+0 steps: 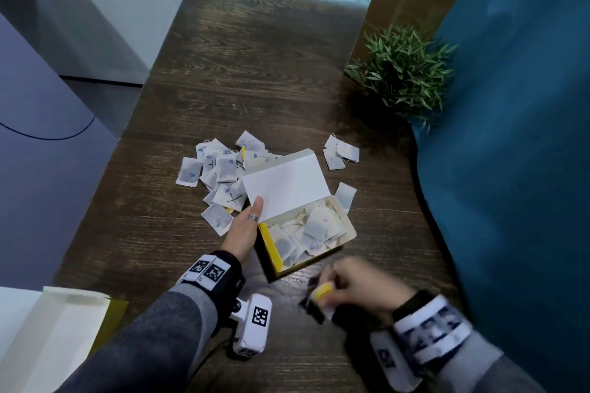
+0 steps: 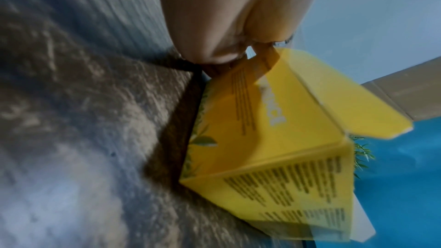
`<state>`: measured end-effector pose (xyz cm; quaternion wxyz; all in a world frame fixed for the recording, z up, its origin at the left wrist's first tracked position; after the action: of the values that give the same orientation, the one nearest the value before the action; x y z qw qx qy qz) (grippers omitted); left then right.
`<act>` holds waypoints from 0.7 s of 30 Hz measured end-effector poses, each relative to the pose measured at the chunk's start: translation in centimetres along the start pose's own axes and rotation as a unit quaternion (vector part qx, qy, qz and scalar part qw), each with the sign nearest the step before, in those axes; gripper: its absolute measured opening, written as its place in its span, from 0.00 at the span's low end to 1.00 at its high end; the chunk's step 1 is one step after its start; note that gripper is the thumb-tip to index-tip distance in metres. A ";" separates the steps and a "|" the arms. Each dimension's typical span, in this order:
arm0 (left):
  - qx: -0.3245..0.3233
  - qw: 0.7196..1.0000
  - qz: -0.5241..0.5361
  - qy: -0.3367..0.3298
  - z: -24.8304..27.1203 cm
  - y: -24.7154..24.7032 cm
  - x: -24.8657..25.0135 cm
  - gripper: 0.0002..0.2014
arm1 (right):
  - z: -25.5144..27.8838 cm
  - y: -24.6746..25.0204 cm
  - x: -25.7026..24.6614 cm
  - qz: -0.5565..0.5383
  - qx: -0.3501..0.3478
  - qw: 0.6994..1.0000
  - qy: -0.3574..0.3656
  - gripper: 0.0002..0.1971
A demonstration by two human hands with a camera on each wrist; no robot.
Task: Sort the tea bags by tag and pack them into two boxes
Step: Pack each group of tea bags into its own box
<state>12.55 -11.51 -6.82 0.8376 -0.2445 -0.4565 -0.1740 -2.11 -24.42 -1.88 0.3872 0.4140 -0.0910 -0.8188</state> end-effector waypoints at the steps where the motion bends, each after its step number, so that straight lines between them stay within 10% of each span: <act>1: 0.002 1.000 0.000 0.001 0.1 0.0 0.0 0.16 | 0.7 2.1 0.7 -0.057 0.013 0.998 0.002 0.08; 7: 0.014 1.000 0.008 0.004 0.1 -0.1 0.0 0.16 | -0.3 13.7 7.8 -0.146 0.278 0.946 -0.080 0.11; 15: 0.019 0.999 0.026 0.006 -0.2 0.2 -0.4 0.28 | -7.2 13.0 6.7 0.017 0.198 0.975 -0.097 0.13; 21: 0.027 0.998 0.052 0.007 -0.1 -0.1 -0.4 0.26 | -7.7 15.9 7.6 -0.115 0.205 0.969 -0.073 0.19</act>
<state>12.34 -11.59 -7.15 0.8551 -0.2433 -0.4418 -0.1197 9.84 -39.36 -3.97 0.1897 0.4310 -0.2367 -0.8498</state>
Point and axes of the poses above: each hand's wrist, its own z-axis away from the middle knuckle, its own y-axis out of the back of the hand, x = y × z, the point moved 6 cm from there along -z, towards the middle knuckle, and after that the axes turned 7 degrees about -x, right-handed, at the moved point
